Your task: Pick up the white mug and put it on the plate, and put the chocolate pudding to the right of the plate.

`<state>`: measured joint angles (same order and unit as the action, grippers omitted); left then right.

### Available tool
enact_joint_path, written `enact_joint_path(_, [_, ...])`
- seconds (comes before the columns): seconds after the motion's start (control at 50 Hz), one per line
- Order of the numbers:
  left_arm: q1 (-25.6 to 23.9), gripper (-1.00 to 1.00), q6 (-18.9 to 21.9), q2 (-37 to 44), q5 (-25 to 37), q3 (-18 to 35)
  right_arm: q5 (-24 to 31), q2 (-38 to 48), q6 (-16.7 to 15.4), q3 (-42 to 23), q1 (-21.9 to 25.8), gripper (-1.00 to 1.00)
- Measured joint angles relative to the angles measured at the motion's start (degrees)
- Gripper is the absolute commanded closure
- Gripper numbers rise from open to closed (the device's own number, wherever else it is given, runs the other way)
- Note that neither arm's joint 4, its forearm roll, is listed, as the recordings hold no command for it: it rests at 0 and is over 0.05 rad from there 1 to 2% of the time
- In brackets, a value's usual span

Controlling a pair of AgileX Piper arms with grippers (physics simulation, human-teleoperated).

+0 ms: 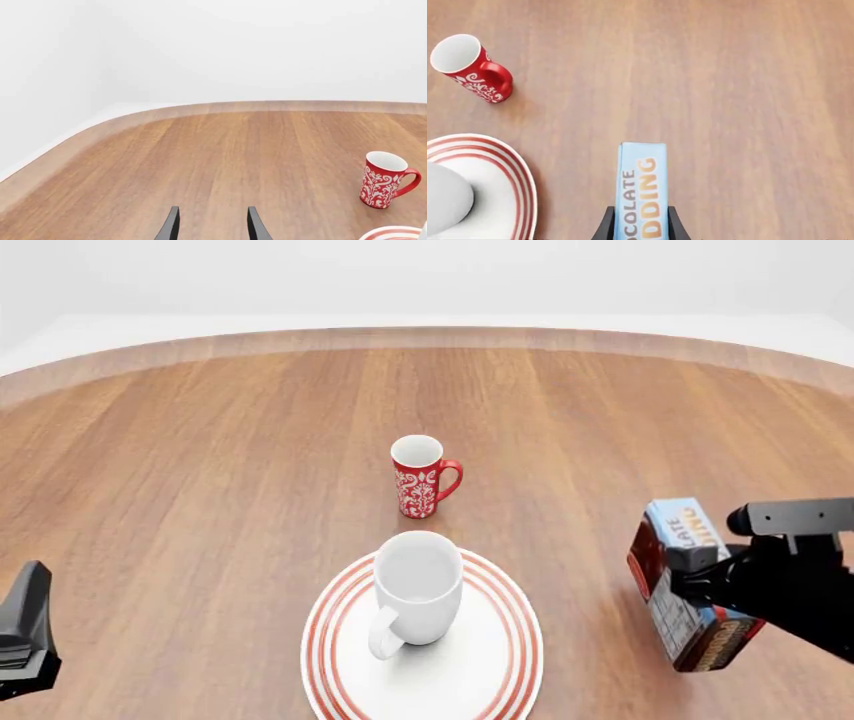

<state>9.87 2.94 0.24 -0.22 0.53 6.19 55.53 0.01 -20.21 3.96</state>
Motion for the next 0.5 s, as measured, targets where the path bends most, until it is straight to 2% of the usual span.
enact_joint_path(0.5, [0.0,-1.00,0.0,0.0,0.0,0.0,-4.6,3.8,-0.8,2.6,-0.8,1.00])
